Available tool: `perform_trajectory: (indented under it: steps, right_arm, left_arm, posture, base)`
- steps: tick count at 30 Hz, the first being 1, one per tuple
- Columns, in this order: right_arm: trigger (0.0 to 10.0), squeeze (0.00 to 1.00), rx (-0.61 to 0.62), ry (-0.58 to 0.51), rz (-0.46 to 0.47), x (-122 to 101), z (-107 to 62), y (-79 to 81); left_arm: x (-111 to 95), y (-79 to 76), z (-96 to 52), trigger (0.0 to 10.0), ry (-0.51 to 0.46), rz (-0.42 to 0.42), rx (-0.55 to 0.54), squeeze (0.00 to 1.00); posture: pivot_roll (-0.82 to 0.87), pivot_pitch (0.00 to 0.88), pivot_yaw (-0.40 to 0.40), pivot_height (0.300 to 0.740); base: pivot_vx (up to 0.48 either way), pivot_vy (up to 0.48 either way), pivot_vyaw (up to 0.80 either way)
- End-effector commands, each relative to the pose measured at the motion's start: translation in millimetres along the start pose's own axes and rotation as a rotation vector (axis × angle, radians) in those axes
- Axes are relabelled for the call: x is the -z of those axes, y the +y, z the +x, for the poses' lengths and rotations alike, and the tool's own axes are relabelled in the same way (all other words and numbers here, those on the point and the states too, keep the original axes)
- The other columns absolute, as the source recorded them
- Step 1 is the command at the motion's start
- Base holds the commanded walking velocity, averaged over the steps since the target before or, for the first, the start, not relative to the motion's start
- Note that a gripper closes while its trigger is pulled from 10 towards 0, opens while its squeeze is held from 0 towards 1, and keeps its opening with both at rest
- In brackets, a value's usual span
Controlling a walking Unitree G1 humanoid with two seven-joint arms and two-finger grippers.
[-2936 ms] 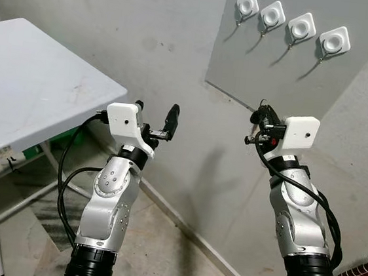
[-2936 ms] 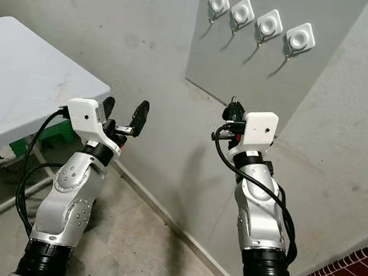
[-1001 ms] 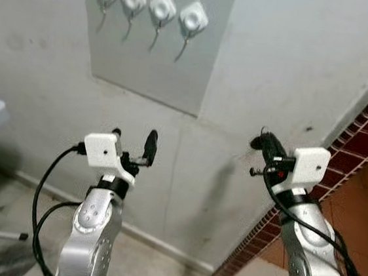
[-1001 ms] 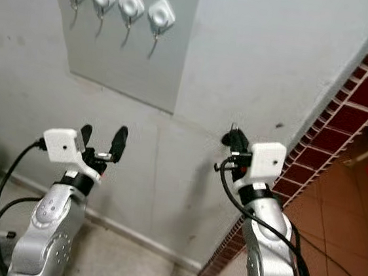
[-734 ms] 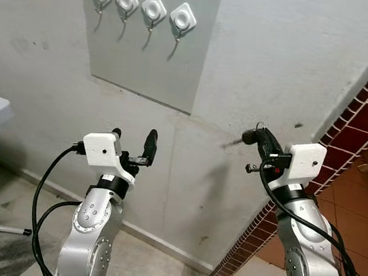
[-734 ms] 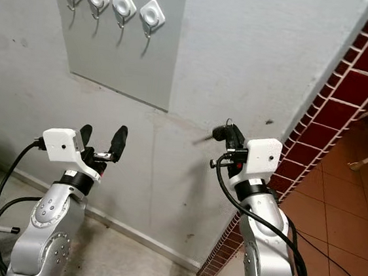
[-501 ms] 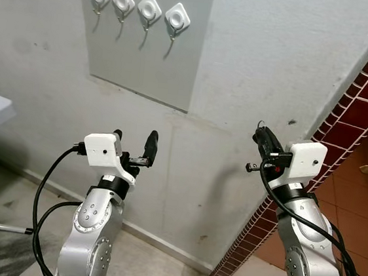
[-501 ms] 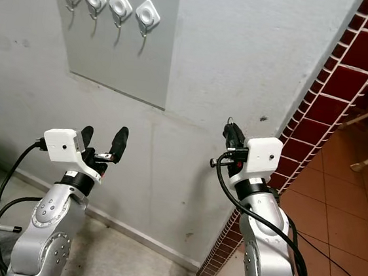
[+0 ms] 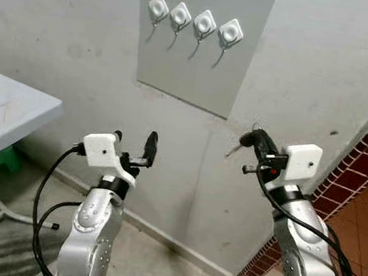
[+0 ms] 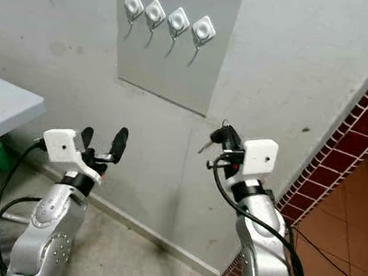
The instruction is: Hang keys on a hook
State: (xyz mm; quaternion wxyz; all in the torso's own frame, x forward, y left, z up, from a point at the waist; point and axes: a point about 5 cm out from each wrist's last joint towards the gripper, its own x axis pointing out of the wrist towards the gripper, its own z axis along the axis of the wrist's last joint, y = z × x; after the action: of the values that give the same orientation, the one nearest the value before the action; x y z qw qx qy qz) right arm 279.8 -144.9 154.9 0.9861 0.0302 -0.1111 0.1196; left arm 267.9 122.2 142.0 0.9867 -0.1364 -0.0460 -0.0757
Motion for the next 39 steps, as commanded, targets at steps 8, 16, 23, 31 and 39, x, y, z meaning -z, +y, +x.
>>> perform_trajectory:
  steps: [8,16,23,31,39]
  right_arm:
    - [10.0,0.00,-0.019,-0.031,0.006,-8.1,3.1,3.8]
    - [10.0,0.00,-0.019,-0.033,0.012,-8.1,3.2,4.6]
    - [10.0,0.00,-0.021,-0.032,0.014,-8.0,2.9,5.4]
    - [10.0,0.00,0.013,-0.061,0.080,-13.0,5.2,1.7]
    - [10.0,0.00,0.042,-0.066,0.081,-11.3,6.2,-1.2]
  left_arm:
    - [-3.3,-2.3,1.3,10.0,-0.010,-0.018,-0.006,0.00]
    - [-3.4,-2.1,1.4,10.0,-0.011,-0.020,-0.007,0.00]
    - [-3.6,-1.3,1.2,10.0,-0.011,-0.017,-0.016,0.00]
    - [-4.0,-2.1,1.6,10.0,-0.008,0.012,-0.010,0.00]
    - [-6.3,1.0,4.1,10.0,-0.002,0.032,-0.002,0.00]
  posture:
    - [0.02,0.000,-0.084,0.740]
    - [0.02,0.000,-0.083,0.740]
    - [0.02,0.000,-0.083,0.740]
    - [0.03,0.000,-0.078,0.740]
    - [0.03,0.000,-0.045,0.740]
  base:
    - [0.000,0.281,0.00]
    - [0.000,0.156,0.00]
    - [0.000,0.000,0.00]
    - [0.000,0.000,0.00]
    - [0.000,0.000,0.00]
